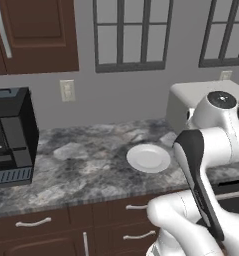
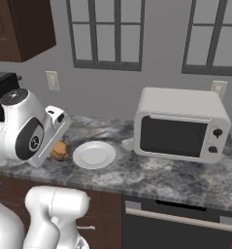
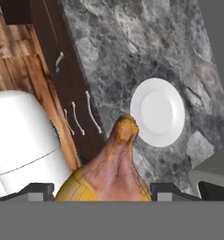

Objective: Place the chicken drumstick on the counter behind the older chicken drumstick on the same shelf of the fridge to maintain FIFO order. Close the fridge door when finished.

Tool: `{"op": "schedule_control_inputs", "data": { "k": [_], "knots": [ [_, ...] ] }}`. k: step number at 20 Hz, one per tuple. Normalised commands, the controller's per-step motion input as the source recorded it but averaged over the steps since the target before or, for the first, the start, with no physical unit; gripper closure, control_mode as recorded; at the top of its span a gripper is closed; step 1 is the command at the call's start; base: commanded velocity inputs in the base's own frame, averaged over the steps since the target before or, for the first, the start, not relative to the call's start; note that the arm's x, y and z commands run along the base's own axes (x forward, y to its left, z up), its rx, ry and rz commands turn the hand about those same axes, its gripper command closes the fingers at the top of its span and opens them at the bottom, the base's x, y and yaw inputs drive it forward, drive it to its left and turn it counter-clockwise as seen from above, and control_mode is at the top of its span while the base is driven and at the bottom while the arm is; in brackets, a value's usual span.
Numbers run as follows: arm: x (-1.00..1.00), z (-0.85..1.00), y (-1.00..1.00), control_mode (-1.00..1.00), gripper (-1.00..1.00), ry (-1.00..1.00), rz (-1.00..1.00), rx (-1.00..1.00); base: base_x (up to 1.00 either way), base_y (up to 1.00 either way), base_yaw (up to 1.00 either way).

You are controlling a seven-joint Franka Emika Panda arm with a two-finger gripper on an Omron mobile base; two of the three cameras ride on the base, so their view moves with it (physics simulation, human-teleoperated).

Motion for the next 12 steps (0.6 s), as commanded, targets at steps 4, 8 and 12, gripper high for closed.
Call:
{"op": "schedule_control_inputs", "data": {
  "k": [4,8,12],
  "knots": [
    [0.0,0.0,0.0,1.0,1.0,0.0,0.0,0.0,-1.0,0.0,-0.03],
    [0.0,0.0,0.0,1.0,1.0,0.0,0.0,0.0,-1.0,0.08,-0.01],
    [0.0,0.0,0.0,1.0,1.0,0.0,0.0,0.0,-1.0,0.17,0.0]
  ]
}}
